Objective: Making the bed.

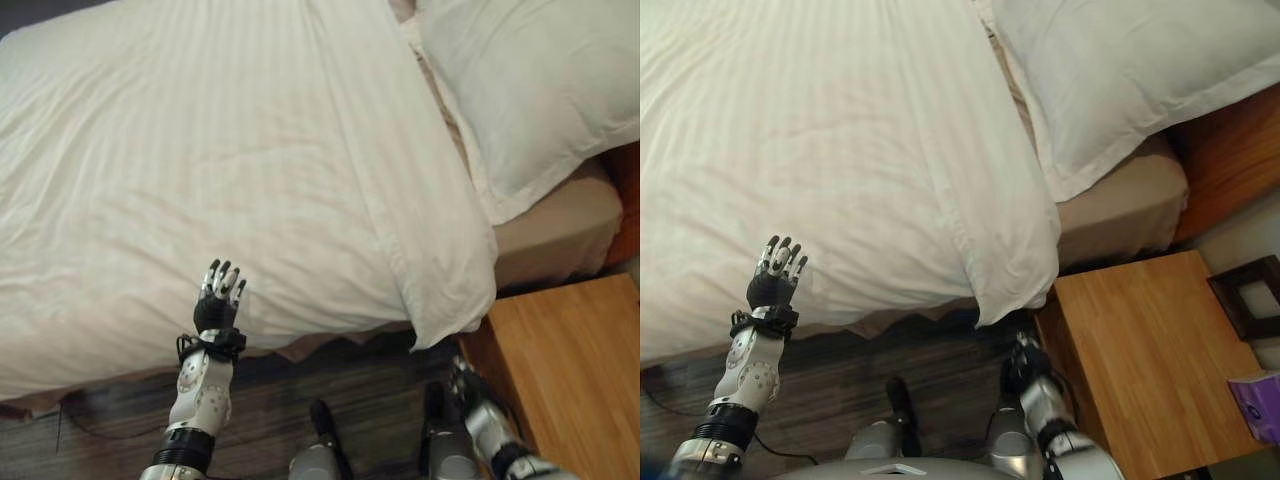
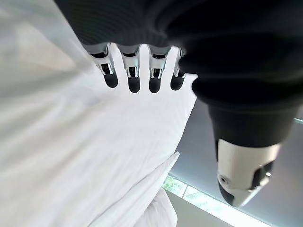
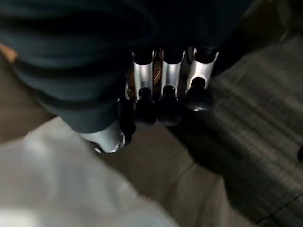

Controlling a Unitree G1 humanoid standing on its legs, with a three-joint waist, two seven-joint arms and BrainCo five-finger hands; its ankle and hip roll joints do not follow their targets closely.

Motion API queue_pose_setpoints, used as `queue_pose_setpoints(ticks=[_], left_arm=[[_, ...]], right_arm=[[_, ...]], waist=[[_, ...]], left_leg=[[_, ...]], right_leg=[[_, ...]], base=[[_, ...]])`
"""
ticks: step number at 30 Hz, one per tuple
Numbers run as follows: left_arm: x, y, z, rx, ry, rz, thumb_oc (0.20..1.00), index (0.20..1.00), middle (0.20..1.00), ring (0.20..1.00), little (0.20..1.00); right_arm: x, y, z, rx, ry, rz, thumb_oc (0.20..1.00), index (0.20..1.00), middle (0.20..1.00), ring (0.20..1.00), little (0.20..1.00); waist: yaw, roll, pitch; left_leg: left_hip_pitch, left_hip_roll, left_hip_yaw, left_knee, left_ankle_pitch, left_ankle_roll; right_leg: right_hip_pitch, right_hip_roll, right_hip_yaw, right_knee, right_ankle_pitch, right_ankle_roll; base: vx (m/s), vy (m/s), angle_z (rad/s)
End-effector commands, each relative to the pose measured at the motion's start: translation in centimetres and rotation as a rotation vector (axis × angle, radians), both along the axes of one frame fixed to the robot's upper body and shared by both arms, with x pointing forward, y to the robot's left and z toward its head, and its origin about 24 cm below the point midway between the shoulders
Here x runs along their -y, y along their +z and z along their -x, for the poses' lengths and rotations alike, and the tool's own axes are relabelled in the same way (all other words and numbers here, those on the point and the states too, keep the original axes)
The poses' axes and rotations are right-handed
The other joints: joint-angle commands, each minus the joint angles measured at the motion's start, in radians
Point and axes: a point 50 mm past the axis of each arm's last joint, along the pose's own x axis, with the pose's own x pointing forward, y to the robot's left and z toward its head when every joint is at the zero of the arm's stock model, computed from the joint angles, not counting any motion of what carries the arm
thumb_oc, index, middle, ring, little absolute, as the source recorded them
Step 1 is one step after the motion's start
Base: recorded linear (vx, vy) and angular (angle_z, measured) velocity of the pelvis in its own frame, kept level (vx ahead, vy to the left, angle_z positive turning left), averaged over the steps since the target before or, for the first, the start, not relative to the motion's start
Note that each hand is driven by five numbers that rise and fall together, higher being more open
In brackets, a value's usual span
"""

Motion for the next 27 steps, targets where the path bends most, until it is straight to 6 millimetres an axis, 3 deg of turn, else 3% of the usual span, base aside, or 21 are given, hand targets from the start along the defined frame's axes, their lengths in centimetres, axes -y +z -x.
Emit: queue_pose_setpoints(ticks=[1, 2, 8, 12, 21, 27], left_arm=[[-0.1, 0.8, -0.8, 0.018, 0.003, -0.064, 1.000, 1.000, 1.000, 1.000, 1.000], [0.0, 0.6, -0.6, 0.008, 0.003, -0.075, 1.000, 1.000, 1.000, 1.000, 1.000], [0.5, 0.1, 0.3, -0.025, 0.000, -0.147, 1.000, 1.000, 1.000, 1.000, 1.000], [0.3, 0.9, 1.3, -0.001, 0.008, -0.241, 1.000, 1.000, 1.000, 1.000, 1.000], [-0.1, 4.0, 2.1, 0.096, -0.006, -0.486, 1.000, 1.000, 1.000, 1.000, 1.000], [-0.5, 5.6, 2.4, 0.136, -0.013, -0.567, 1.000, 1.000, 1.000, 1.000, 1.000]], right_arm=[[-0.9, 2.0, -3.3, 0.122, 0.182, 0.117, 0.442, 0.442, 0.442, 0.442, 0.442], [-0.8, 2.3, -3.4, 0.134, 0.225, 0.156, 1.000, 1.000, 1.000, 1.000, 1.000], [-1.1, 4.6, -4.6, 0.255, 0.460, 0.349, 1.000, 1.000, 1.000, 1.000, 1.000], [-1.7, 7.5, -5.8, 0.410, 0.616, 0.496, 1.000, 1.000, 1.000, 1.000, 1.000], [-2.8, 11.3, -6.7, 0.626, 0.641, 0.534, 1.000, 1.000, 1.000, 1.000, 1.000], [-2.5, 13.3, -6.9, 0.713, 0.609, 0.552, 1.000, 1.000, 1.000, 1.000, 1.000]], waist=[[-0.038, -0.066, -0.073], [-0.045, -0.079, -0.086], [-0.072, -0.135, -0.134], [-0.077, -0.176, -0.162], [-0.082, -0.214, -0.179], [-0.067, -0.244, -0.159]], left_leg=[[0.054, -0.032, 0.073, 0.015, -0.080, 0.018], [0.062, -0.032, 0.077, 0.015, -0.082, 0.019], [0.093, -0.029, 0.087, 0.015, -0.094, 0.022], [0.118, -0.030, 0.087, 0.015, -0.112, 0.029], [0.148, -0.038, 0.093, 0.015, -0.136, 0.045], [0.133, -0.051, 0.065, 0.015, -0.143, 0.062]], right_leg=[[-0.001, -0.014, 0.059, 0.021, -0.130, 0.037], [0.003, -0.014, 0.061, 0.020, -0.128, 0.039], [0.025, -0.017, 0.075, 0.017, -0.121, 0.047], [0.046, -0.023, 0.080, 0.020, -0.116, 0.056], [0.060, -0.028, 0.094, 0.025, -0.104, 0.070], [0.060, -0.036, 0.081, 0.048, -0.105, 0.078]], base=[[0.09, 0.057, -0.33], [0.07, 0.048, -0.28], [0.03, 0.027, -0.09], [0.02, 0.043, 0.00], [0.01, 0.039, 0.01], [0.00, 0.048, 0.02]])
